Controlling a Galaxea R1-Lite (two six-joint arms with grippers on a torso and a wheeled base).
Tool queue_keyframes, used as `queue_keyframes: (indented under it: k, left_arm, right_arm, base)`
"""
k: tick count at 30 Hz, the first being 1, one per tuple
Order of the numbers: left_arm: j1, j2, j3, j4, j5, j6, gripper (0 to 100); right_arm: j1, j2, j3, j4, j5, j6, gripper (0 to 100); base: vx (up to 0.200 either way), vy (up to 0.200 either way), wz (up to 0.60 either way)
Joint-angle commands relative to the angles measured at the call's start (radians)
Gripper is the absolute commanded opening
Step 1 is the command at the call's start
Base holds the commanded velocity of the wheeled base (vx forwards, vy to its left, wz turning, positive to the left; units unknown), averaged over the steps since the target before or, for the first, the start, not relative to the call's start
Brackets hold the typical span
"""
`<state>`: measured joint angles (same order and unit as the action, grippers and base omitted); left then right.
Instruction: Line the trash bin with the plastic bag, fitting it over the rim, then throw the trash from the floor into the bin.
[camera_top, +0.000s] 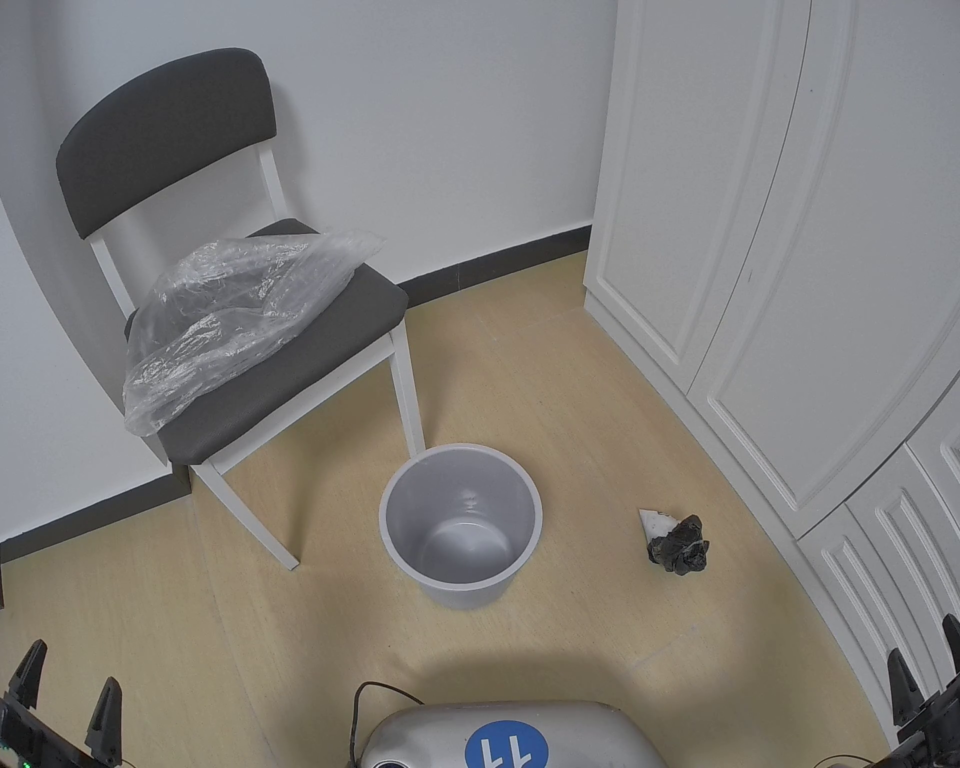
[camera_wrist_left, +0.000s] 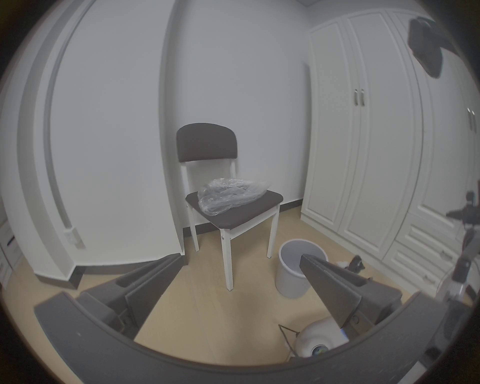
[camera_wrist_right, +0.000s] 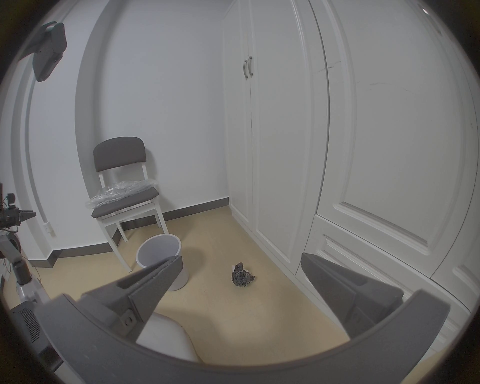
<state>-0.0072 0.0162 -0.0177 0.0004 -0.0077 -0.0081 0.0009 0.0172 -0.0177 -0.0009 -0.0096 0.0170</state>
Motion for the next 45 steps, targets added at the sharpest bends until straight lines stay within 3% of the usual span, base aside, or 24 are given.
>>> queue_keyframes:
  k: [1, 4, 7, 11, 14, 20, 23, 24, 25, 29, 37, 45]
  left_arm:
    - [0.0, -0.016, 0.016, -0.002, 0.028, -0.05, 100]
    - [0.0, -0.016, 0.018, -0.007, 0.028, -0.038, 100]
    - [-0.002, -0.016, 0.007, -0.066, -0.003, 0.037, 100]
    - [0.0, -0.016, -0.016, -0.227, -0.133, 0.0, 100]
    - [0.0, -0.016, 0.005, -0.226, -0.153, -0.038, 100]
    - [0.0, -0.016, 0.018, -0.191, -0.16, -0.03, 100]
    - [0.0, -0.016, 0.018, -0.189, -0.163, -0.021, 100]
    - [0.0, -0.016, 0.016, -0.189, -0.172, -0.01, 100]
    - [0.0, -0.016, 0.015, -0.189, -0.176, -0.007, 100]
    - [-0.002, -0.016, -0.011, -0.178, -0.201, -0.006, 100]
    - [-0.013, 0.307, -0.18, -0.149, -0.202, 0.069, 100]
    - [0.009, 0.594, -0.257, -0.209, -0.189, 0.258, 100]
  right_arm:
    - [0.001, -0.017, 0.016, -0.001, 0.0, 0.008, 100]
    - [-0.001, -0.017, 0.016, 0.001, -0.003, 0.001, 100]
    - [-0.002, -0.017, 0.016, -0.004, 0.007, -0.046, 100]
    - [-0.001, -0.017, 0.016, -0.007, 0.01, -0.031, 100]
    - [-0.001, -0.017, 0.016, -0.01, 0.0, 0.006, 100]
    - [-0.001, -0.017, 0.015, -0.013, 0.007, -0.014, 100]
    - [-0.001, -0.017, -0.058, -0.074, 0.043, -0.054, 100]
    - [-0.002, -0.013, -0.105, -0.073, 0.103, -0.052, 100]
    - [-0.002, -0.01, -0.111, -0.064, 0.117, -0.054, 100]
    - [-0.018, 0.035, -0.114, -0.013, 0.126, -0.054, 100]
    - [-0.024, 0.42, -0.331, -0.119, 0.126, 0.018, 100]
    - [0.01, 0.77, -0.383, -0.476, 0.097, 0.063, 100]
  base:
    - [0.0, 0.0, 0.0]
    - [0.0, 0.0, 0.0]
    - [0.0, 0.0, 0.0]
    - [0.0, 0.0, 0.0]
    - [0.0, 0.0, 0.0]
    - [0.0, 0.0, 0.0]
    - [0.0, 0.0, 0.0]
    - [0.0, 0.0, 0.0]
    - [0.0, 0.0, 0.0]
    - [0.0, 0.0, 0.0]
    - [0.0, 0.0, 0.0]
    - [0.0, 0.0, 0.0]
